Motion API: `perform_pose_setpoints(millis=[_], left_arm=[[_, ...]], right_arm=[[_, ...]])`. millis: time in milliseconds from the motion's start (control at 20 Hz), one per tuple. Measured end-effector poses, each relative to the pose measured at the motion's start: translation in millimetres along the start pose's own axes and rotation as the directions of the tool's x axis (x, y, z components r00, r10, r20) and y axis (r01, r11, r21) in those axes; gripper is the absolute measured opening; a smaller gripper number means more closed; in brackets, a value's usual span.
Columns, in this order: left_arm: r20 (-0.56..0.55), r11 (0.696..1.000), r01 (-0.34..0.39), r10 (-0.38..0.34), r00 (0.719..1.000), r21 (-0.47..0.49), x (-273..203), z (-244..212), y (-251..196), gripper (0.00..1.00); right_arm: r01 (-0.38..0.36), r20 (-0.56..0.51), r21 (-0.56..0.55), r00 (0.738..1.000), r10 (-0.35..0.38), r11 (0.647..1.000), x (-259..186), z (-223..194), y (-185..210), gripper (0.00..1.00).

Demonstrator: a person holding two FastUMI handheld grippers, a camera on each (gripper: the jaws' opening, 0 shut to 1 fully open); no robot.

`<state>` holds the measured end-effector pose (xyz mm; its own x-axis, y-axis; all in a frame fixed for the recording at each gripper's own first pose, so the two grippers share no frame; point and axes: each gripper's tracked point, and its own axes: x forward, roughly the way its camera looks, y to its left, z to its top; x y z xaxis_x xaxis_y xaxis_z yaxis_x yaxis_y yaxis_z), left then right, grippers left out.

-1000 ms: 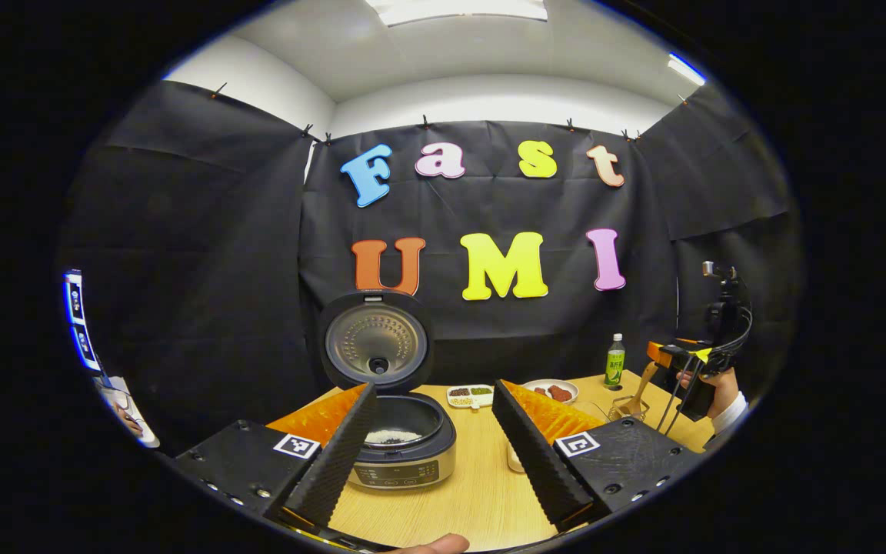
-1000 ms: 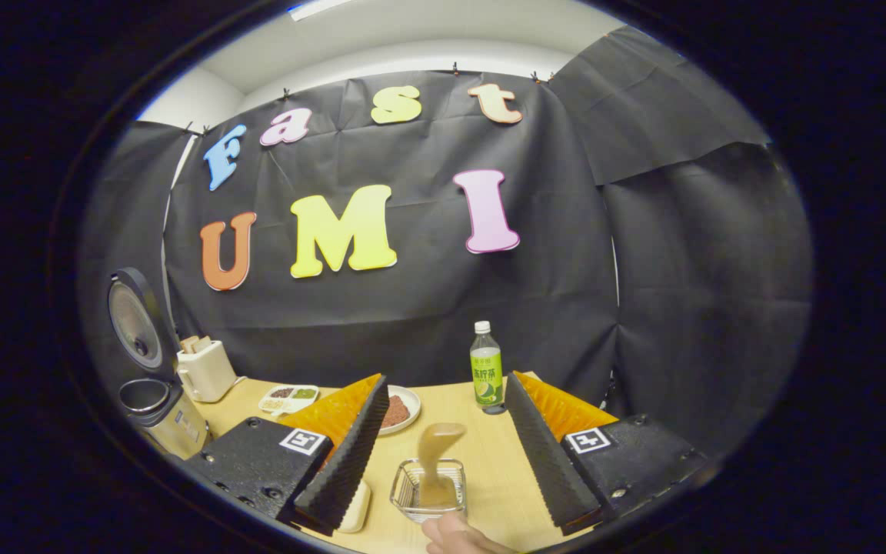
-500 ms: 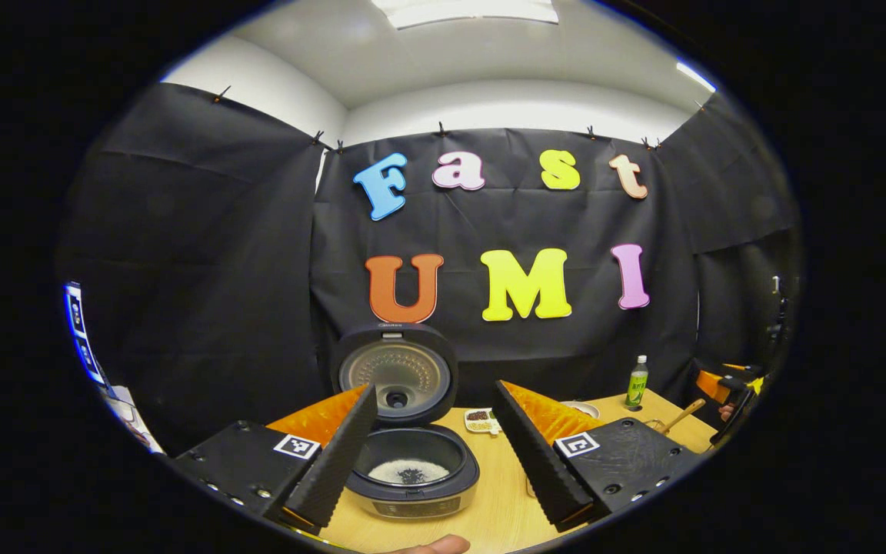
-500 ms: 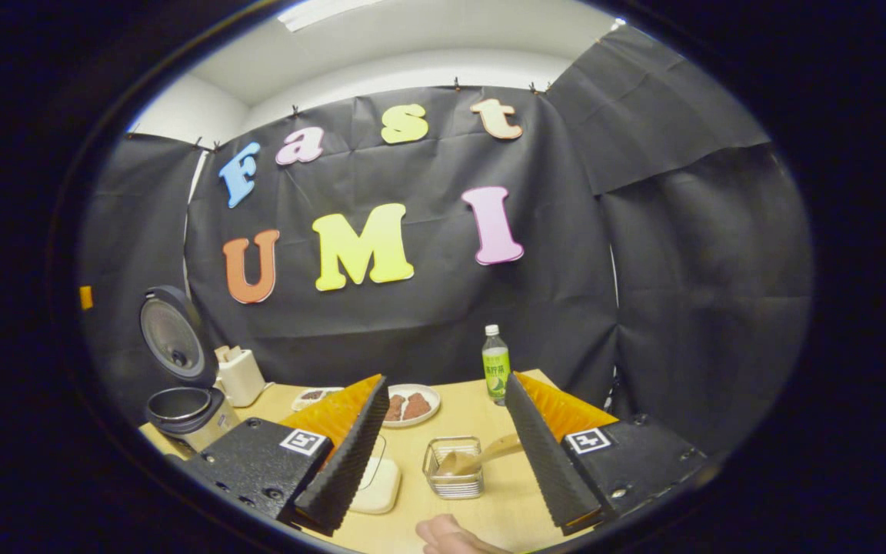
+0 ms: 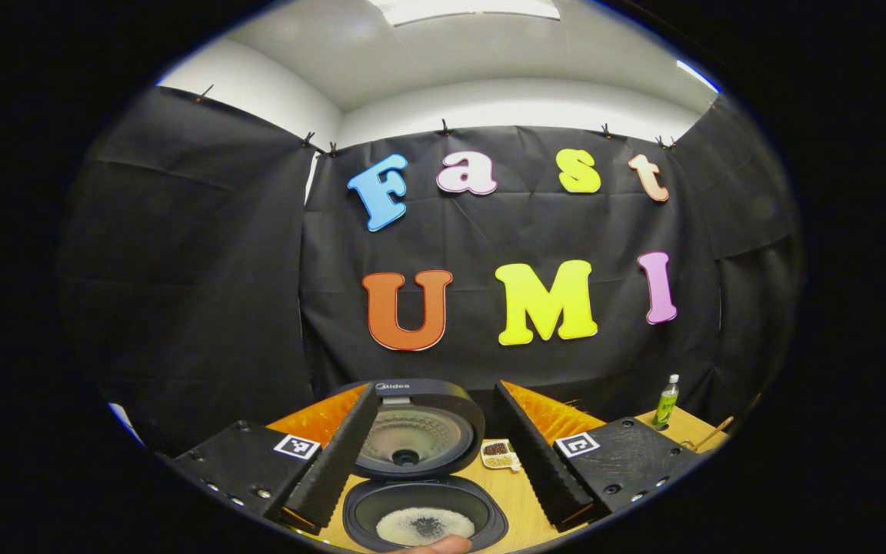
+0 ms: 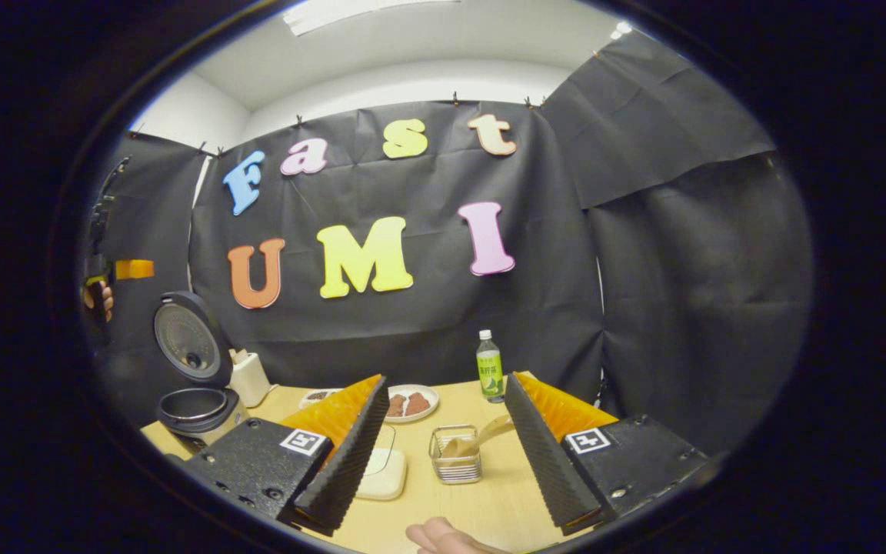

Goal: Close the left gripper, press the button to open the rice cooker; take a wooden spoon from the chopstick holder with the right hand, scoop a spoonful of rice and pour it into the rice cooker, then put the wooden spoon back into the chopstick holder.

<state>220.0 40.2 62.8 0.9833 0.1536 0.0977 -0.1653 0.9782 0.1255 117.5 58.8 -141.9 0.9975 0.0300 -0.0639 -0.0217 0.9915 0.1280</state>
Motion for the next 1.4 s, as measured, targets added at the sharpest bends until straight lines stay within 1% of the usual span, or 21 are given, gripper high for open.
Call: perform_pose_setpoints(millis=[50,150,200,300,350,400,450,500,550,600,650,700,750,800,850,950,1000,1050,1150,1200,1400], left_arm=[[0.005,1.0,-0.007,0.007,1.0,0.001,14.4,1.5,5.0,0.96],[0.001,1.0,-0.022,0.022,1.0,-0.014,46.6,-1.5,15.9,0.95],[0.001,0.999,-0.044,0.044,0.999,-0.023,62.1,-3.2,25.3,0.96],[-0.009,0.995,-0.091,0.09,0.996,-0.038,93.9,-7.9,48.5,0.95],[-0.025,0.994,-0.091,0.09,0.996,-0.058,105.4,-13.7,51.0,0.96],[-0.054,0.994,-0.082,0.078,0.995,-0.077,114.2,-20.7,51.6,0.96],[-0.08,0.99,-0.094,0.086,0.993,-0.109,122.5,-29.5,55.5,0.94],[-0.118,0.986,-0.092,0.076,0.99,-0.141,127.5,-37.5,53.8,0.94],[-0.136,0.984,-0.11,0.091,0.987,-0.138,127.4,-44.2,53.5,0.94],[-0.132,0.986,-0.132,0.118,0.984,-0.105,128.3,-43.5,62.5,0.85],[-0.17,0.987,-0.144,0.129,0.977,-0.077,127.9,-53.1,65.8,0.96],[-0.155,0.989,-0.135,0.123,0.98,-0.067,122.0,-49.9,65.4,0.84],[-0.179,0.988,-0.132,0.116,0.977,-0.08,120.4,-50.0,62.4,0.98],[-0.2,0.989,-0.126,0.108,0.974,-0.082,112.7,-52.1,60.0,0.97],[-0.207,0.989,-0.121,0.102,0.973,-0.08,106.0,-54.6,59.9,0.99],[-0.223,0.99,-0.116,0.096,0.97,-0.078,90.9,-56.7,56.9,0.99],[-0.234,0.99,-0.116,0.095,0.968,-0.077,82.6,-59.1,55.1,0.99],[-0.24,0.99,-0.116,0.095,0.966,-0.075,75.4,-60.7,52.9,0.99],[-0.25,0.991,-0.114,0.092,0.964,-0.075,57.2,-65.9,48.7,1.0],[-0.259,0.99,-0.115,0.091,0.962,-0.078,48.1,-69.2,45.9,0.99],[-0.308,0.993,-0.085,0.058,0.949,-0.075,12.6,-94.6,33.6,0.98]], right_arm=[[-0.008,0.001,0.0,1.0,0.008,1.0,-3.3,-0.6,2.9,0.96],[-0.017,0.022,0.0,1.0,0.017,1.0,-7.5,1.5,4.1,0.98],[-0.019,0.036,-0.001,0.999,0.019,1.0,-9.0,3.6,4.2,0.96],[-0.018,0.045,-0.008,0.999,0.018,1.0,-11.6,1.7,5.0,0.98],[-0.025,0.053,-0.007,0.998,0.025,1.0,-14.5,1.4,6.4,0.96],[-0.032,0.061,-0.005,0.998,0.032,0.999,-18.6,2.3,8.3,0.98],[-0.034,0.071,-0.001,0.997,0.034,0.999,-22.2,0.9,7.6,0.96],[-0.041,0.088,-0.001,0.995,0.041,0.999,-24.7,1.1,8.4,0.96],[-0.052,0.103,-0.009,0.993,0.052,0.999,-26.8,3.0,10.3,0.96],[-0.042,0.097,-0.013,0.994,0.043,0.999,-27.2,-0.5,7.5,0.96],[-0.03,0.09,-0.01,0.995,0.031,1.0,-29.7,-2.0,5.2,0.98],[-0.036,0.096,-0.003,0.995,0.036,0.999,-33.0,1.7,8.8,0.98],[-0.047,0.096,0.002,0.994,0.047,0.999,-37.9,3.5,13.6,0.96],[-0.054,0.094,0.006,0.994,0.053,0.999,-42.5,2.3,14.9,0.98],[-0.057,0.096,0.01,0.994,0.056,0.998,-47.6,3.7,16.3,0.96],[-0.059,0.099,0.013,0.993,0.057,0.998,-58.3,8.0,19.2,0.98],[-0.061,0.099,0.011,0.993,0.06,0.998,-64.9,8.8,21.2,0.95],[-0.066,0.101,0.007,0.993,0.065,0.998,-71.3,10.9,23.9,0.99],[-0.078,0.11,-0.007,0.991,0.078,0.997,-84.9,17.7,29.4,0.98],[-0.079,0.121,-0.01,0.989,0.079,0.997,-91.3,23.1,30.8,0.96],[-0.088,0.142,-0.012,0.986,0.089,0.996,-112.0,30.0,33.1,0.98]])
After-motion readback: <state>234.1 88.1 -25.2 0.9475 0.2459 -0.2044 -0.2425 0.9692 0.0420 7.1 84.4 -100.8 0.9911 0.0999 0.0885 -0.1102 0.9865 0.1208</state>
